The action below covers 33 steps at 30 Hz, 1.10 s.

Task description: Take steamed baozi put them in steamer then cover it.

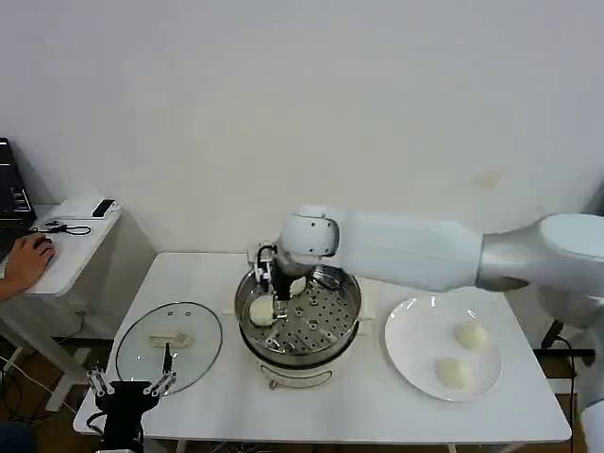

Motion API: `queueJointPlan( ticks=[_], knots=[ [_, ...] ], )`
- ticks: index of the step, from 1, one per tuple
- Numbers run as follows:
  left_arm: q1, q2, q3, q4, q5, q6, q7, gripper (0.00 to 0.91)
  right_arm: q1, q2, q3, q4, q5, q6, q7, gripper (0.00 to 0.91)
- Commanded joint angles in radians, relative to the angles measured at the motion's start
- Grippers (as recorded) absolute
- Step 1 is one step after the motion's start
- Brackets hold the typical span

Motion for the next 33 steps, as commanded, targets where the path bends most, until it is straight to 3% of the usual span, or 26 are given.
queueJointPlan(
  ticks=[1,3,5,9,15,18,24,33],
  knots=[
    [0.000,0.001,0.004,-0.002,0.001,0.002,0.001,0.907,0.144,-0.313,-0.021,0.141,-0.148,0.118,-0.150,0.907],
    [-0.001,0.002,0.008,-0.005,0.002,0.003,0.003,0.907,0.148,-0.360,-0.025,0.160,-0.179,0.155,-0.173,0.907],
    [-0.003,0.003,0.013,-0.005,0.003,0.003,0.004,0.907,0.139,-0.464,-0.026,0.187,-0.249,0.234,-0.220,0.907],
    [-0.006,0.007,0.021,0.003,0.004,0.003,0.005,0.907,0.091,-0.615,-0.014,0.227,-0.332,0.309,-0.267,0.907],
    [-0.006,0.013,0.026,0.005,0.006,0.004,0.008,0.907,-0.072,-0.757,0.049,0.253,-0.466,0.384,-0.286,0.907],
    [-0.005,0.012,0.027,0.012,0.006,0.003,0.007,0.907,-0.165,-0.799,0.083,0.246,-0.526,0.411,-0.286,0.907],
    [-0.005,0.008,0.032,0.021,0.009,0.003,0.008,0.907,-0.436,-0.870,0.285,0.245,-0.605,0.444,-0.277,0.907],
    [0.000,0.004,0.033,0.030,0.016,0.003,0.010,0.907,-0.688,-0.861,0.430,0.233,-0.670,0.442,-0.274,0.907]
  ],
)
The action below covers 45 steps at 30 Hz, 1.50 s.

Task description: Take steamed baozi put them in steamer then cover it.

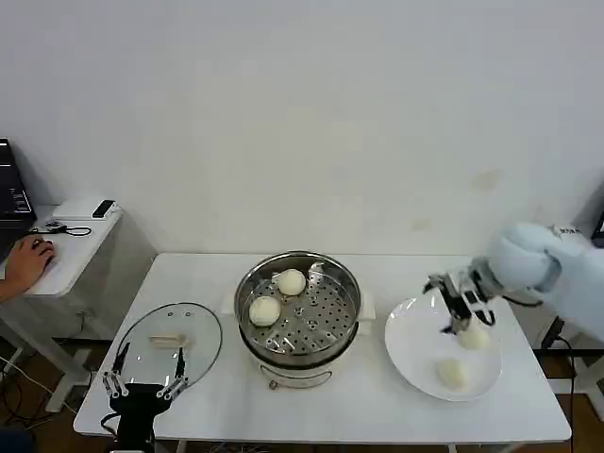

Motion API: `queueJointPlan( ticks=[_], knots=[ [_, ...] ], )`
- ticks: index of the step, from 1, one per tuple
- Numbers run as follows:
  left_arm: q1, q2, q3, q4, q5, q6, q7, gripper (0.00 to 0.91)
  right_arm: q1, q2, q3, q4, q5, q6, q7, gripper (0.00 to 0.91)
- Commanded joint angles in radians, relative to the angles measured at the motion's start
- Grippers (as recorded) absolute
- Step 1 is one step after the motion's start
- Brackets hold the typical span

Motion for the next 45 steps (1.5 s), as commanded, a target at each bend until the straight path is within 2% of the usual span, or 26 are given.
queueJointPlan(
  ticks=[1,6,13,32,45],
  knots=[
    [0.004,-0.001,-0.001,0.004,0.001,0.000,0.000,0.907,-0.336,-0.081,0.191,0.002,-0.133,0.039,-0.015,0.907],
    [0.017,-0.006,-0.003,0.007,0.002,-0.002,-0.002,0.907,-0.415,-0.059,0.243,-0.022,-0.150,0.039,-0.009,0.907],
    [0.019,-0.010,-0.004,0.009,0.006,-0.002,-0.002,0.907,-0.428,-0.015,0.268,-0.063,-0.154,0.033,-0.004,0.907],
    [0.008,-0.013,-0.007,0.022,0.006,0.001,0.000,0.907,-0.432,0.068,0.260,-0.157,-0.152,-0.015,0.016,0.907],
    [-0.002,-0.014,-0.007,0.031,0.006,0.001,0.001,0.907,-0.418,0.086,0.244,-0.175,-0.148,-0.032,0.008,0.746]
  ],
)
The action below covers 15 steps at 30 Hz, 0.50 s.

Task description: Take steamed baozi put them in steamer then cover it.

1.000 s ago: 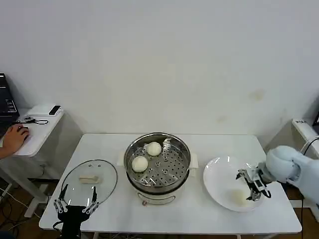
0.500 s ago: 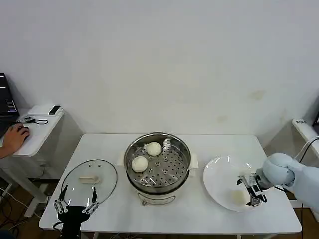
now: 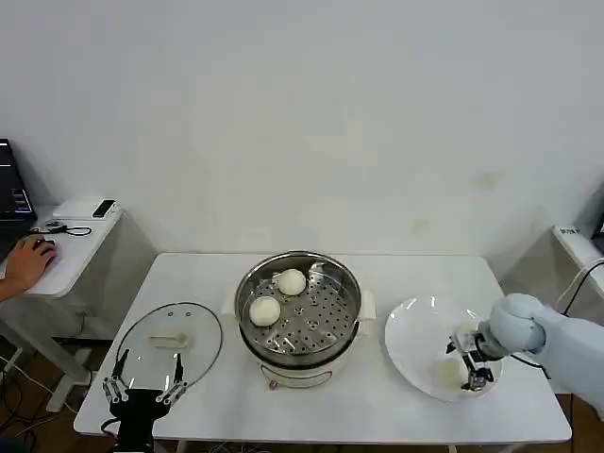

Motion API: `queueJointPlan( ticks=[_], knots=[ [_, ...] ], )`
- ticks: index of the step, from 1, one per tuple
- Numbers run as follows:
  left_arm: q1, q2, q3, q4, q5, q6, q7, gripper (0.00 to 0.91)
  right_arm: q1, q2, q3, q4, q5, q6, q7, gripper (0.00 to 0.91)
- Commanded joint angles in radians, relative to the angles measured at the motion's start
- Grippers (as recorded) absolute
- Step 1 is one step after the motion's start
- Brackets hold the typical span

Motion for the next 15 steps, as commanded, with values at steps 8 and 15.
queueJointPlan(
  ticks=[8,15],
  knots=[
    [-0.004,0.001,-0.002,0.000,-0.002,0.001,0.001,0.907,0.021,0.005,-0.003,-0.013,0.004,-0.007,-0.018,0.655],
    [-0.008,0.002,0.000,0.000,-0.002,0.001,0.002,0.907,0.113,0.002,-0.008,-0.009,0.025,0.006,-0.067,0.645]
  ],
)
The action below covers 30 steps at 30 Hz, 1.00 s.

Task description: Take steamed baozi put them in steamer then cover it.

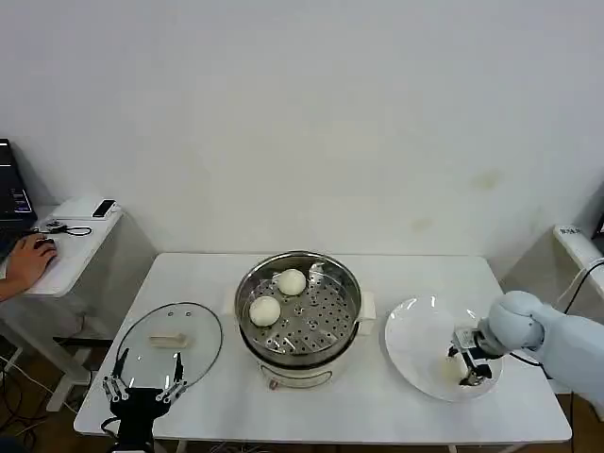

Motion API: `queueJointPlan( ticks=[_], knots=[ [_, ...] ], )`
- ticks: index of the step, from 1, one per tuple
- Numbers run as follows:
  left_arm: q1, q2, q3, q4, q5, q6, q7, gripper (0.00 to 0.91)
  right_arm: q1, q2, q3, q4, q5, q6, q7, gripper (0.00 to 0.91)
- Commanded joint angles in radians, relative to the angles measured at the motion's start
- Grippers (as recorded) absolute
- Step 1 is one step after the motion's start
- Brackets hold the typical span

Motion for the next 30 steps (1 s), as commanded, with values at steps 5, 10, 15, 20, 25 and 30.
queueJointPlan(
  ticks=[5,10,15,20,25,30],
  knots=[
    [-0.006,0.003,0.001,-0.001,-0.002,0.001,0.001,0.907,0.188,0.014,0.011,-0.013,0.068,0.012,-0.068,0.645],
    [-0.006,0.005,-0.001,-0.003,-0.003,0.000,0.001,0.907,0.322,0.046,0.023,-0.038,0.122,0.005,-0.072,0.645],
    [-0.007,0.007,-0.003,-0.008,-0.004,0.001,0.002,0.907,0.496,0.110,-0.053,-0.060,0.179,-0.003,-0.072,0.645],
    [-0.006,0.006,-0.004,-0.010,-0.004,0.001,0.002,0.907,0.630,0.196,-0.147,-0.082,0.218,-0.006,-0.062,0.645],
    [-0.002,0.004,-0.011,-0.014,-0.004,0.000,0.001,0.907,0.738,0.340,-0.217,-0.090,0.279,-0.015,-0.035,0.645],
    [0.003,0.001,-0.020,-0.017,-0.004,-0.001,0.000,0.907,0.759,0.456,-0.264,-0.075,0.316,-0.014,-0.015,0.645]
  ],
)
